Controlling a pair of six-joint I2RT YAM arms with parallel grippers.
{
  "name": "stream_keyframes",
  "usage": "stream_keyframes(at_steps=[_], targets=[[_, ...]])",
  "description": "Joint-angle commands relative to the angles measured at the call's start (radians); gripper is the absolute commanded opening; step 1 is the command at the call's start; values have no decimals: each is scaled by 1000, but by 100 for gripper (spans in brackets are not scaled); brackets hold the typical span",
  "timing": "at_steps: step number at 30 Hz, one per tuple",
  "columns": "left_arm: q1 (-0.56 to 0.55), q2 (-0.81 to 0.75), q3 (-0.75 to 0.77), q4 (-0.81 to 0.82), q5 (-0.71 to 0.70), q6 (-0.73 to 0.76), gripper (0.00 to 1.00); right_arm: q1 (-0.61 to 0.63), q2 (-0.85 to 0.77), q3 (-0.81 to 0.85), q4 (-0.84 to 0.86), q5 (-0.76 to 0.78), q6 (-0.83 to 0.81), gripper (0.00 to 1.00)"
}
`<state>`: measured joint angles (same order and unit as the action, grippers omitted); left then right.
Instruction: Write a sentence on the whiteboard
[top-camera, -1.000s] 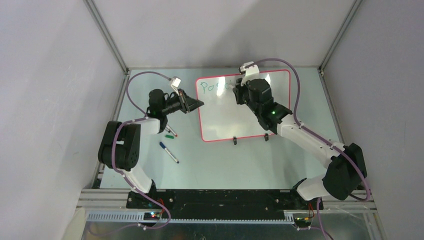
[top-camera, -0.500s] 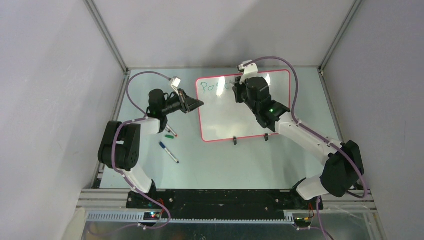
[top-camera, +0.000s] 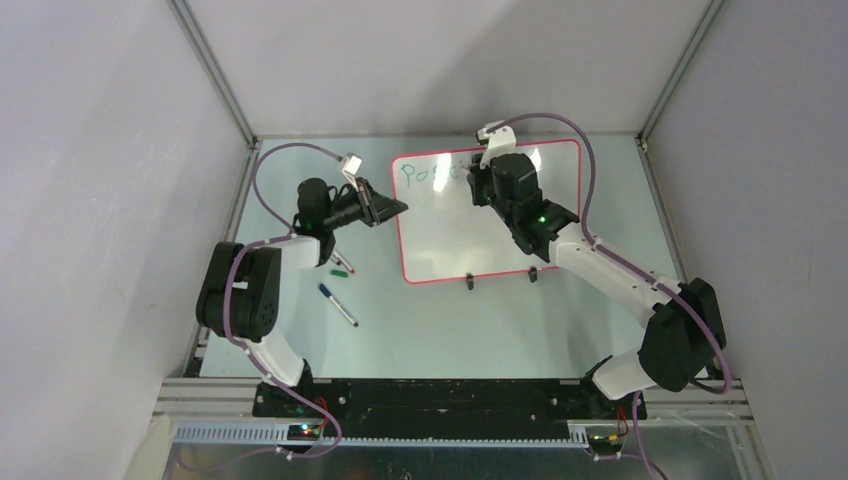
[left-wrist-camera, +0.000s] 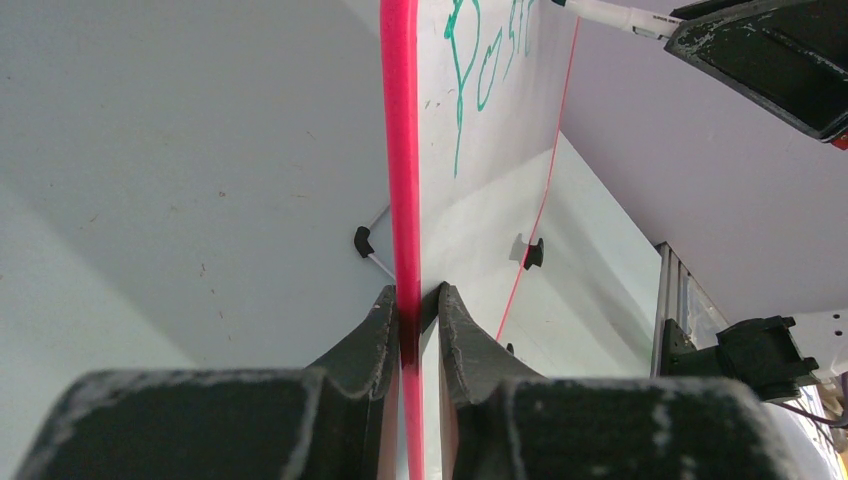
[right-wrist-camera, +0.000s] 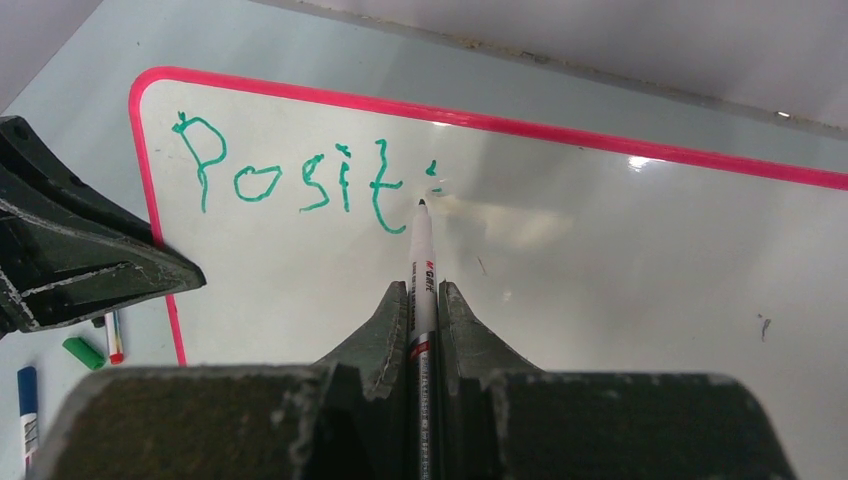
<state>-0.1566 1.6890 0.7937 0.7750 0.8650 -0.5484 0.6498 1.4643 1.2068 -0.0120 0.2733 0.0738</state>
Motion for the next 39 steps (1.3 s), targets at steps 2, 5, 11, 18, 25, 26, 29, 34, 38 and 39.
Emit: stream_keyframes(at_steps=[2,5,11,18,25,26,29,34,38,39], targets=[[4,-1,38,32,-26,69,0,-8,5,45,16,8,-2,0],[3,-3,39,32,-26,69,0,-10,9,46,19,6,-2,0],[5,-4,39,30,-27,70,0,-13,20,59,17,1,-1,0],[5,-5,37,30,-26,70,0,-13,29,66,17,-2,-1,0],[5,-4,38,29,-27,72,0,-12,32,66,-25,1,2,0],[4,-4,38,28,-27,73,0,-13,31,65,-28,1,2,0],[5,-5,38,23,-30,76,0,-13,30,66,-38,2,3,0],[4,-7,37,19,-32,79,0,-10,28,65,-54,5,7,0],[4,-8,37,20,-33,80,0,-7,25,61,-73,11,7,0],[5,-7,37,19,-32,80,0,-6,22,58,-74,12,7,0]])
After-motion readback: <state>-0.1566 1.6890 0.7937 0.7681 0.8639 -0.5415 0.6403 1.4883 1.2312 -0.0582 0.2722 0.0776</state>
